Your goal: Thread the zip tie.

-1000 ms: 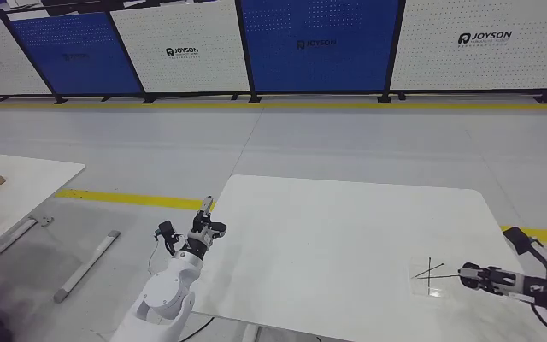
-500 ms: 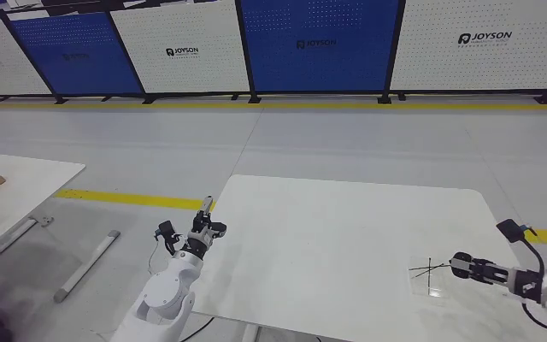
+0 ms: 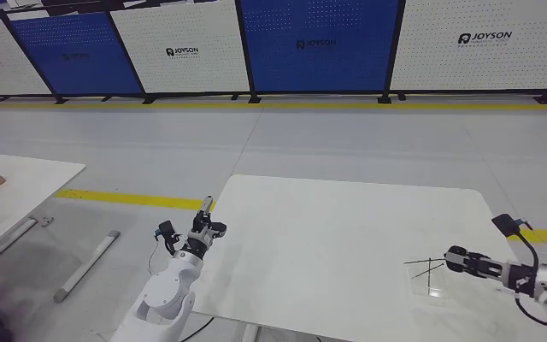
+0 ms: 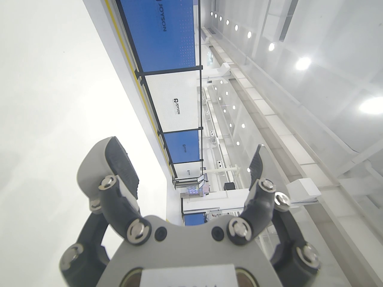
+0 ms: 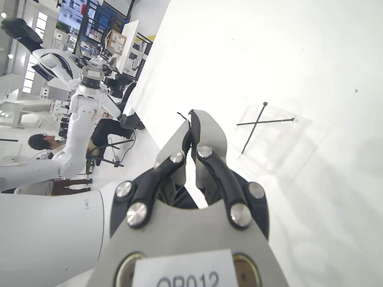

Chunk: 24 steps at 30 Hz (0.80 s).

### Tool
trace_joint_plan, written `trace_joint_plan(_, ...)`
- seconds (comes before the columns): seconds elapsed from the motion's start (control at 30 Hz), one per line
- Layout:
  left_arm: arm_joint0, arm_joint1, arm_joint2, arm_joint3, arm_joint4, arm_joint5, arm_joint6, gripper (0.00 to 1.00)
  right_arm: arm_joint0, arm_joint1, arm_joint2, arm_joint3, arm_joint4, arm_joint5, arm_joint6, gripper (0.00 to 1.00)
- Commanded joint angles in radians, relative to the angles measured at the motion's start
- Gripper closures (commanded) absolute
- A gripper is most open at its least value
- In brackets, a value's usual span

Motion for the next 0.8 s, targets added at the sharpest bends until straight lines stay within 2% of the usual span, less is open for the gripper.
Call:
trace_joint_plan(0.0, 0.0, 0.0, 0.0, 0.0, 0.0, 0.0, 0.0, 0.0, 0.015, -0.003, -0.011, -0.007, -0.013, 0.0, -0.004, 1.0)
trace_joint_plan(0.23, 0.0, 0.0, 0.0, 0.0, 0.0, 0.0, 0.0, 0.0, 0.062, -0.02, -0.08, -0.07, -0.1, 0.0, -0.058, 1.0)
trace_joint_plan(0.43, 0.0, 0.0, 0.0, 0.0, 0.0, 0.0, 0.0, 0.0, 0.134, -0.041, -0.2, -0.045, -0.189, 0.0, -0.125, 1.0)
trace_joint_plan(0.77, 0.0, 0.0, 0.0, 0.0, 0.0, 0.0, 0.0, 0.0, 0.134, -0.041, -0.2, -0.045, -0.189, 0.0, -0.125, 1.0)
